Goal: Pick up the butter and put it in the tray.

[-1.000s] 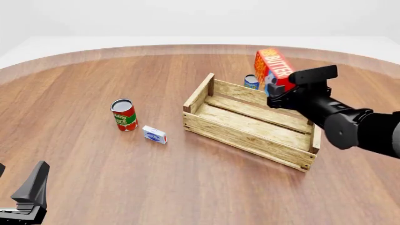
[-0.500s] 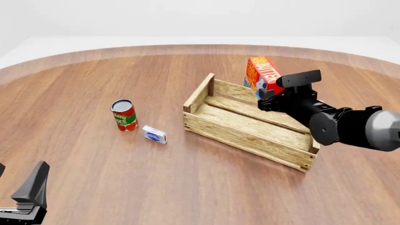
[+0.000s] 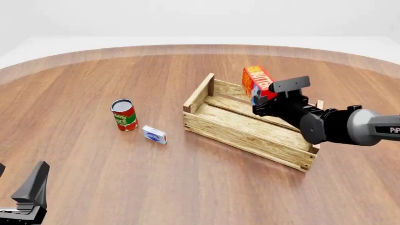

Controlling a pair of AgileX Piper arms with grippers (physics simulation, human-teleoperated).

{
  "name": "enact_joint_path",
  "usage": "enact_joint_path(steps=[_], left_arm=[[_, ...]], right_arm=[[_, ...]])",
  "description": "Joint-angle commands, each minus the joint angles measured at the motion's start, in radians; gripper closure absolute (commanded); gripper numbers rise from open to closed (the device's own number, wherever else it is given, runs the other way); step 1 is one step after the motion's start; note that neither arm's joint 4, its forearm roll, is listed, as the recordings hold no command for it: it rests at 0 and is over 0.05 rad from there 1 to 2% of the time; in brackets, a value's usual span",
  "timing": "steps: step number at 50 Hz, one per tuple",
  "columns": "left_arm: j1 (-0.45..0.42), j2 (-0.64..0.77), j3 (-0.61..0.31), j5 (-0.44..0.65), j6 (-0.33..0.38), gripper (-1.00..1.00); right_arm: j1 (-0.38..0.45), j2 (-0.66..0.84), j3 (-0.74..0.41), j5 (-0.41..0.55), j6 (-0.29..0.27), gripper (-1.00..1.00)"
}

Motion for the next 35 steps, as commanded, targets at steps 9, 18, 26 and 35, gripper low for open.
enact_joint_path(steps=[9, 18, 26, 35], left_arm=[[0.000, 0.000, 0.000, 0.000, 0.000, -1.00], [0.000, 0.000, 0.000, 0.000, 0.000, -1.00], [0.000, 0.000, 0.000, 0.000, 0.000, -1.00], [0.000, 0.000, 0.000, 0.000, 0.000, -1.00]], right_arm=[[0.016, 0.017, -0.015, 0.016, 0.024, 1.00], [0.020, 0.034, -0.017, 0.016, 0.028, 1.00], [0.022, 0.045, -0.023, 0.019, 0.029, 1.00], [0.023, 0.064, -0.034, 0.028, 0.035, 1.00]])
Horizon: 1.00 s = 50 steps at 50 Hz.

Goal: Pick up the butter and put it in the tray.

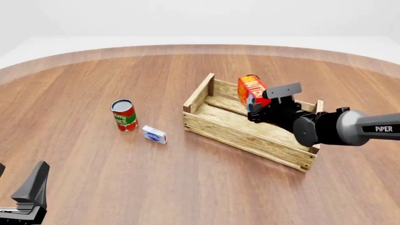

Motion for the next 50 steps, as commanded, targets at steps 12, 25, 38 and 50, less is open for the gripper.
enact_joint_path(steps=[12, 25, 38, 50], left_arm=[[0.000, 0.000, 0.000, 0.000, 0.000, -1.00], [0.000, 0.000, 0.000, 0.000, 0.000, -1.00], [0.000, 0.000, 0.000, 0.000, 0.000, -1.00], [0.000, 0.000, 0.000, 0.000, 0.000, -1.00]], right_arm=[[0.006, 0.022, -0.026, 0.000, 0.028, 1.00], [0.005, 0.040, -0.033, 0.002, 0.025, 1.00], [0.017, 0.064, -0.030, 0.000, 0.036, 1.00], [0.022, 0.082, -0.025, -0.011, 0.047, 1.00]])
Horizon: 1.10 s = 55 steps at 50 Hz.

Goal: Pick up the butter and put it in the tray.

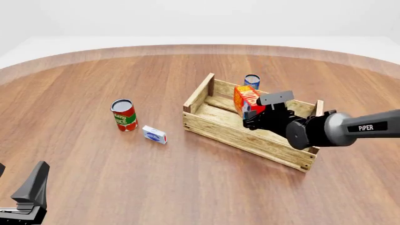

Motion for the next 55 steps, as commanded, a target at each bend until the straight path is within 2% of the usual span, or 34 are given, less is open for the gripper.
enact_joint_path(steps=[1, 21, 22, 26, 55], left_arm=[[0.000, 0.000, 0.000, 0.000, 0.000, -1.00], [0.000, 0.000, 0.000, 0.000, 0.000, -1.00], [0.000, 0.000, 0.000, 0.000, 0.000, -1.00], [0.000, 0.000, 0.000, 0.000, 0.000, -1.00], [0.000, 0.000, 0.000, 0.000, 0.000, -1.00]], right_arm=[[0.005, 0.004, -0.010, -0.014, 0.027, 1.00], [-0.004, 0.016, -0.017, -0.006, 0.040, 1.00], [-0.003, 0.020, -0.021, -0.002, 0.037, -1.00], [0.000, 0.017, -0.018, -0.004, 0.054, -1.00], [-0.006, -0.023, 0.004, 0.001, 0.045, -1.00]])
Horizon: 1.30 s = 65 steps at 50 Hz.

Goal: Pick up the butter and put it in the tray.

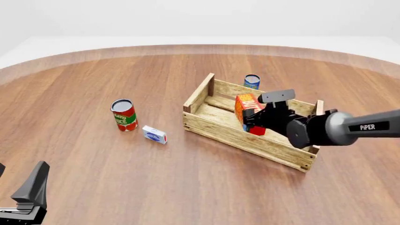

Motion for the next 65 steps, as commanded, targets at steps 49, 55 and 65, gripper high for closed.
enact_joint_path(steps=[49, 55, 65], left_arm=[[0.000, 0.000, 0.000, 0.000, 0.000, -1.00], [0.000, 0.000, 0.000, 0.000, 0.000, -1.00], [0.000, 0.000, 0.000, 0.000, 0.000, -1.00]], right_arm=[[-0.015, -0.185, 0.128, 0.008, -0.016, -1.00], [-0.017, -0.208, 0.143, 0.009, -0.016, -1.00], [-0.023, -0.254, 0.175, 0.014, -0.023, -1.00]])
